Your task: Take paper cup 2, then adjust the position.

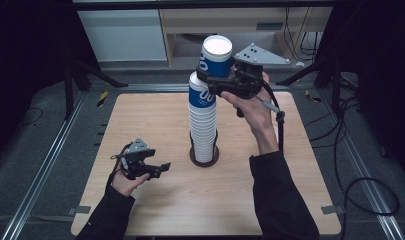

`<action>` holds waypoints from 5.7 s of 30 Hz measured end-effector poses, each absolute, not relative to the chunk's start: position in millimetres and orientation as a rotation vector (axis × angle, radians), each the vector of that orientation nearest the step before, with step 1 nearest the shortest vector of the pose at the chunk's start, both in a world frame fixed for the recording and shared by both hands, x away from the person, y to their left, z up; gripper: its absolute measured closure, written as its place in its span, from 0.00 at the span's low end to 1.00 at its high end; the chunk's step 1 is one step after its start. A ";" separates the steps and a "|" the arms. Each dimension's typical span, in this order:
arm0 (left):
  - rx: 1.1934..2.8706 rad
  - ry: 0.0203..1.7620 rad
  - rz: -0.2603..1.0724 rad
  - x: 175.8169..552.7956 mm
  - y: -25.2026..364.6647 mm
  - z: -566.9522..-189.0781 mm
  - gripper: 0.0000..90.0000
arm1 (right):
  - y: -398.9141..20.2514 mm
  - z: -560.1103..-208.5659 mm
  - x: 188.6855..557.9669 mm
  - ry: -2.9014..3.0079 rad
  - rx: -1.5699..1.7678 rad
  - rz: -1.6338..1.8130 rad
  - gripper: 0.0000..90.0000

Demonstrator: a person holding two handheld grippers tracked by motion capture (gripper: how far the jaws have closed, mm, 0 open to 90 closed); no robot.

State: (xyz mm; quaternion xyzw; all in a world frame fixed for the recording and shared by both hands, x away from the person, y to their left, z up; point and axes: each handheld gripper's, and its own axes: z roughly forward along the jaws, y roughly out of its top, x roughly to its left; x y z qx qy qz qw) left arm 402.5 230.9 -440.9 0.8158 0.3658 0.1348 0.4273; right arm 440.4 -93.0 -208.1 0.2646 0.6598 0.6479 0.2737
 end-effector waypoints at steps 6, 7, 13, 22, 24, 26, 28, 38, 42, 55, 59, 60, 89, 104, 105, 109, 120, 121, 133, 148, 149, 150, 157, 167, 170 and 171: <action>2.039 0.912 0.340 402.2 231.2 -440.4 0.18 | -113.9 -216.9 432.7 1.776 0.736 1.711 0.23; 2.040 0.911 0.342 402.1 231.0 -440.3 0.18 | -116.9 -218.2 431.8 1.775 0.738 1.708 0.23; 2.042 0.910 0.342 401.9 230.5 -440.1 0.18 | -140.3 -224.1 423.2 1.759 0.765 1.692 0.23; 2.047 0.908 0.345 401.7 229.9 -440.3 0.18 | -163.2 -230.4 413.1 1.749 0.785 1.670 0.23; 2.047 0.907 0.345 401.4 229.9 -440.1 0.18 | -165.8 -233.7 411.5 1.754 0.791 1.660 0.23; 2.046 0.906 0.346 401.1 229.8 -439.8 0.18 | -168.6 -237.9 410.1 1.763 0.796 1.654 0.23; 2.045 0.906 0.345 401.0 229.9 -439.5 0.18 | -171.5 -243.5 408.6 1.776 0.803 1.646 0.23; 2.051 0.897 0.347 399.9 228.8 -438.5 0.18 | -180.5 -275.4 402.1 1.842 0.820 1.622 0.23; 2.056 0.891 0.343 399.2 227.6 -438.6 0.18 | -183.1 -289.8 400.4 1.865 0.815 1.623 0.23; 2.057 0.870 0.337 396.9 225.6 -436.6 0.18 | -185.7 -328.3 395.3 1.950 0.821 1.623 0.23; 2.057 0.868 0.338 396.4 225.5 -435.6 0.18 | -185.9 -339.5 394.1 1.990 0.817 1.612 0.23; 2.057 0.867 0.339 396.3 225.5 -435.4 0.18 | -186.0 -342.8 393.5 2.001 0.816 1.611 0.23; 2.073 0.795 0.302 388.1 217.3 -425.5 0.18 | -162.2 -395.5 385.9 2.274 0.685 1.467 0.23; 2.088 0.739 0.271 383.0 214.2 -418.6 0.19 | -136.9 -421.1 386.6 2.456 0.559 1.363 0.23; 2.091 0.735 0.268 382.6 213.7 -418.4 0.19 | -135.0 -422.4 386.4 2.468 0.546 1.360 0.23; 2.094 0.716 0.264 380.6 211.7 -416.9 0.19 | -128.9 -426.5 385.8 2.510 0.510 1.351 0.23; 2.116 0.660 0.243 375.6 205.4 -414.3 0.19 | -117.6 -434.7 384.7 2.588 0.439 1.329 0.23; 2.124 0.652 0.241 375.2 204.8 -414.0 0.19 | -116.2 -435.5 384.6 2.595 0.429 1.323 0.23; 2.164 0.593 0.203 369.1 191.4 -414.9 0.18 | -98.7 -443.7 383.9 2.670 0.349 1.275 0.23; 2.190 0.522 0.138 362.4 171.3 -418.2 0.17 | -71.3 -456.1 381.6 2.744 0.270 1.232 0.23; 2.191 0.516 0.135 362.2 170.2 -418.2 0.17 | -69.3 -456.9 381.1 2.750 0.268 1.229 0.23; 2.189 0.514 0.131 361.9 169.1 -418.1 0.17 | -67.4 -457.6 381.0 2.753 0.254 1.225 0.23; 2.207 0.497 0.109 361.8 159.7 -421.0 0.17 | -59.5 -461.1 377.9 2.773 0.237 1.197 0.23; 2.237 0.474 0.067 362.2 147.5 -427.8 0.17 | -52.3 -463.0 374.9 2.783 0.212 1.200 0.23; 2.234 0.471 0.052 362.1 145.8 -429.2 0.18 | -51.0 -463.3 374.1 2.785 0.202 1.196 0.23; 2.235 0.472 0.049 362.0 145.4 -429.3 0.18 | -50.7 -463.5 373.9 2.786 0.202 1.193 0.23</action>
